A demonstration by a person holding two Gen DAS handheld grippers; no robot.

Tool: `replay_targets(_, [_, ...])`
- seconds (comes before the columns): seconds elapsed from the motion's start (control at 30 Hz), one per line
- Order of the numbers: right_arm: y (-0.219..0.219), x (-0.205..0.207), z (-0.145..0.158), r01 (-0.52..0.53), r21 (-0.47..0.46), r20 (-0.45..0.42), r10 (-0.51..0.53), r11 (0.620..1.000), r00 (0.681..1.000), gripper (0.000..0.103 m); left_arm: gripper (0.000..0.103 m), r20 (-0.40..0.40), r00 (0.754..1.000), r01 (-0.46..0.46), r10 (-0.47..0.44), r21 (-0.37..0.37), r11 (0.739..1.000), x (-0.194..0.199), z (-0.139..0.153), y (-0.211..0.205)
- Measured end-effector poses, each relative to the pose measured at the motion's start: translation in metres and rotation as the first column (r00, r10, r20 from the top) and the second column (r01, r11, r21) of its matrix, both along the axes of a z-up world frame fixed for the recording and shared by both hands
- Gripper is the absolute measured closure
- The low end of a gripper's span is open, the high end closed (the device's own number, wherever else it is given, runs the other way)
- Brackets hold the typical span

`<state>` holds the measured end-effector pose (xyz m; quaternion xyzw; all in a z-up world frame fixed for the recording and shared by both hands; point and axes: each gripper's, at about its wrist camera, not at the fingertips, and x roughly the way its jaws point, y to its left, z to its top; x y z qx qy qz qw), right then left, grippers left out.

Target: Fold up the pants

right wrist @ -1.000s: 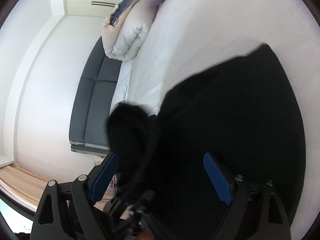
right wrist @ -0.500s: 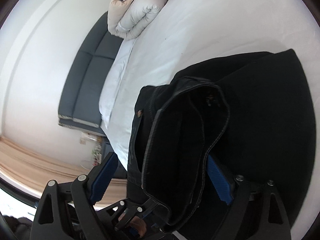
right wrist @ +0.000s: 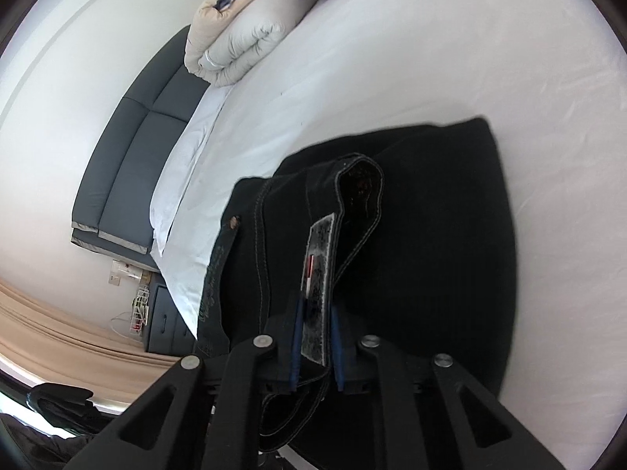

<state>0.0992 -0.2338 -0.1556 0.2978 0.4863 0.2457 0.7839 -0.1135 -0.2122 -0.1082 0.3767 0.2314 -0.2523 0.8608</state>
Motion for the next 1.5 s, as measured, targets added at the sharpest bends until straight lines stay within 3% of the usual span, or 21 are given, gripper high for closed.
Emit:
replay_targets(0.23, [-0.026, -0.004, 0.010, 0.050, 0.004, 0.044, -0.050, 0.999, 0.998, 0.089, 0.089, 0.008, 0.998, 0.058, -0.058, -0.009, 0.998, 0.010, 0.010, -0.024])
replay_targets(0.6, [-0.063, -0.020, -0.005, 0.118, 0.040, 0.033, -0.119, 0.992, 0.992, 0.089, 0.089, -0.021, 0.992, 0.127, -0.127, 0.008, 0.992, 0.036, 0.005, -0.055])
replay_targets(0.83, [-0.068, -0.032, -0.022, 0.160, 0.075, 0.012, -0.162, 0.984, 0.987, 0.089, 0.089, -0.052, 0.989, 0.139, -0.138, 0.010, 0.990, 0.065, 0.000, -0.043])
replay_targets(0.97, [-0.070, -0.033, -0.035, 0.188, 0.061, 0.009, -0.189, 0.980, 0.982, 0.087, 0.088, -0.077, 0.990, 0.119, -0.122, -0.035, 0.992, 0.075, -0.007, -0.034])
replay_targets(1.03, [-0.074, -0.033, -0.039, 0.192, 0.101, 0.004, -0.194, 0.976, 0.981, 0.086, 0.086, -0.068, 0.990, 0.120, -0.123, -0.040, 0.992, 0.074, -0.004, -0.030])
replay_targets(1.17, [-0.075, -0.040, -0.029, 0.209, 0.088, 0.016, -0.211, 0.974, 0.977, 0.070, 0.077, -0.182, 0.975, 0.093, -0.125, -0.174, 0.980, 0.082, 0.014, 0.007])
replay_targets(1.2, [-0.077, -0.044, -0.025, 0.228, 0.070, 0.023, -0.230, 0.971, 0.973, 0.064, 0.069, -0.201, 0.972, 0.083, -0.124, -0.202, 0.976, 0.084, 0.019, 0.017])
replay_targets(1.23, [-0.079, -0.049, -0.020, 0.251, 0.054, 0.031, -0.253, 0.966, 0.967, 0.063, 0.050, -0.211, 0.970, 0.066, -0.117, -0.237, 0.969, 0.087, 0.026, 0.031])
replay_targets(1.3, [-0.086, -0.061, -0.011, 0.289, 0.075, 0.052, -0.293, 0.954, 0.955, 0.063, 0.032, -0.205, 0.973, 0.035, -0.104, -0.315, 0.948, 0.090, 0.040, 0.059])
replay_targets(1.37, [-0.084, -0.072, -0.001, 0.288, 0.098, 0.084, -0.296, 0.953, 0.951, 0.068, 0.032, -0.244, 0.966, -0.017, -0.087, -0.395, 0.918, 0.106, 0.051, 0.090])
replay_targets(1.47, [-0.062, -0.079, 0.011, 0.223, 0.067, 0.117, -0.230, 0.972, 0.966, 0.083, 0.033, -0.327, 0.945, -0.142, -0.013, -0.446, 0.884, 0.138, 0.058, 0.122])
replay_targets(1.5, [-0.051, -0.078, 0.012, 0.200, 0.034, 0.120, -0.203, 0.979, 0.972, 0.085, 0.042, -0.358, 0.933, -0.187, 0.015, -0.452, 0.872, 0.158, 0.056, 0.133])
